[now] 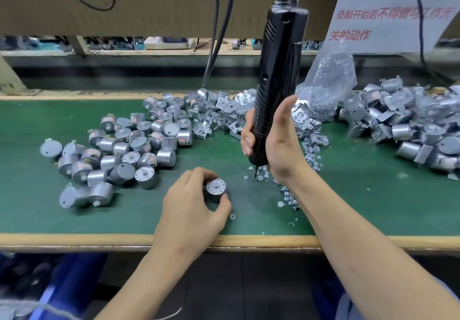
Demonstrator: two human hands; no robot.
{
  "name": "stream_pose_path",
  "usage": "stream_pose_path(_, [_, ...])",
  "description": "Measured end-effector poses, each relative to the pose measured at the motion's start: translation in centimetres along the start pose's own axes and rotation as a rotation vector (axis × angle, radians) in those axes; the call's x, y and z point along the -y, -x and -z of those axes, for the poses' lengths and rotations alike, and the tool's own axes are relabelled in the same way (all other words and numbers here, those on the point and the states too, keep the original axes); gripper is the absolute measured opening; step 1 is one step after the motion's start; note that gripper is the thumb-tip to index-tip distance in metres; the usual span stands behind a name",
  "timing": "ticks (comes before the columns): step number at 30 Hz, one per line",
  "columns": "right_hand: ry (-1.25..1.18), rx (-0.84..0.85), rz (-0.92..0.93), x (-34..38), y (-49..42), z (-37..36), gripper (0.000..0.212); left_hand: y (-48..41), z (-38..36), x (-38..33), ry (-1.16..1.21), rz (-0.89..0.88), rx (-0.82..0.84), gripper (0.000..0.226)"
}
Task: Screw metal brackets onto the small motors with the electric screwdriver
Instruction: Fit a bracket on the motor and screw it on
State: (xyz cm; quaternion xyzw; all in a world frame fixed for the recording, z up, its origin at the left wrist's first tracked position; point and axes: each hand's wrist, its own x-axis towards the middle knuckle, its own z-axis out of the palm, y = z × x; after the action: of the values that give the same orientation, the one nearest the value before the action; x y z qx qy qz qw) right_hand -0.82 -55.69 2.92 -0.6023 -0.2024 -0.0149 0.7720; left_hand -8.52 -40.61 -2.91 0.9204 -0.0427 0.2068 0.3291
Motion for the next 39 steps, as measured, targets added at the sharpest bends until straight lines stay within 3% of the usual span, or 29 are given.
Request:
stream_pose_path(26, [0.139, -0.031, 0.001, -0.7, -0.2, 0.4, 0.082, 0.0, -0.1, 0.2, 0.015, -0.02, 0.012, 0.024])
stream_pose_path(31, [0.066, -0.066, 0.034, -0.1, -0.3, 1.1, 0.074, -0.1, -0.1, 0.2, 0.025, -0.013, 0.033, 0.028])
stream_pose_path(39, [0.155, -0.193, 0.213, 4.0, 0.1, 3.3, 0.081, -2.8, 0.3, -0.6, 0.008, -0.006, 0.074, 0.055])
